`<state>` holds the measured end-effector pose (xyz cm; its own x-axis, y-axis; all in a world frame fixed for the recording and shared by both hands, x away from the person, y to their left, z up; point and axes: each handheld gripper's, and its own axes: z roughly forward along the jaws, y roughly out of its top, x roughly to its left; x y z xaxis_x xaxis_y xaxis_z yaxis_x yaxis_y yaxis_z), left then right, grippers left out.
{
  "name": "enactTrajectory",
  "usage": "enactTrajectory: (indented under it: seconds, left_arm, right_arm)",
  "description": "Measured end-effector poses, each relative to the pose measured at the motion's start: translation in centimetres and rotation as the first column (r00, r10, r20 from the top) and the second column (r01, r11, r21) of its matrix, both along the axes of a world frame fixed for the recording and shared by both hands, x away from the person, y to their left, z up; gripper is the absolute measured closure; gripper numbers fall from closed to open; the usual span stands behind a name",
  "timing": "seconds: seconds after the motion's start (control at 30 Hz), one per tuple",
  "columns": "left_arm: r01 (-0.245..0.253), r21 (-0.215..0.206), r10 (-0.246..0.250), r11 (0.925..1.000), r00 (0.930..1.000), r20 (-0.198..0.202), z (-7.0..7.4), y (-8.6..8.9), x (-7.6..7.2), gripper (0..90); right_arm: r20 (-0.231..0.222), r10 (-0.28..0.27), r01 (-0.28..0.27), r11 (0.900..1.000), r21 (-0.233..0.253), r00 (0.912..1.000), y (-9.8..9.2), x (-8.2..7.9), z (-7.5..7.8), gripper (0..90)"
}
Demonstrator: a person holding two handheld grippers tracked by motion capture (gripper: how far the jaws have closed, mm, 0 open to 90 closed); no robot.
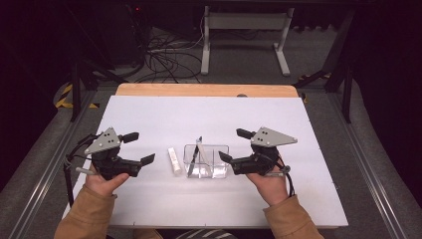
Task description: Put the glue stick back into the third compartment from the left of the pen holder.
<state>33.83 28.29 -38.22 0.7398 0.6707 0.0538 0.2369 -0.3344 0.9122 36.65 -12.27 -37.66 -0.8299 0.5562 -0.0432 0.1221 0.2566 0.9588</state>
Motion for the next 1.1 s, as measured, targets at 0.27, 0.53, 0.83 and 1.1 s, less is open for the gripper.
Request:
enactTrajectory:
  seconds: [0.27, 0.53, 0.83, 1.1]
  left_arm:
    - [-0.023, 0.017, 0.023, 0.9996, 0.9996, -0.019, 0.1, -0.3, 0.7, 10.9]
    - [-0.033, 0.078, 0.036, 0.9965, 0.9982, -0.048, -0.2, -1.1, 2.0, 13.6]
    - [-0.063, 0.108, 0.076, 0.9922, 0.9904, -0.115, -0.7, -2.5, 3.6, 15.7]
    - [-0.072, 0.117, 0.088, 0.9905, 0.9855, -0.145, -1.0, -3.6, 4.1, 15.9]
  right_arm:
    - [0.01, -0.023, 0.023, 1.0, -0.02, 0.9997, -2.5, -1.5, -0.7, 10.1]
    - [-0.018, -0.066, 0.065, 0.997, -0.043, 0.9977, -5.1, -2.2, -2.4, 10.1]
    - [-0.035, -0.094, 0.092, 0.994, -0.057, 0.995, -6.4, -2.5, -3.2, 10.1]
    - [-0.033, -0.094, 0.092, 0.994, -0.057, 0.995, -6.4, -2.5, -3.2, 10.1]
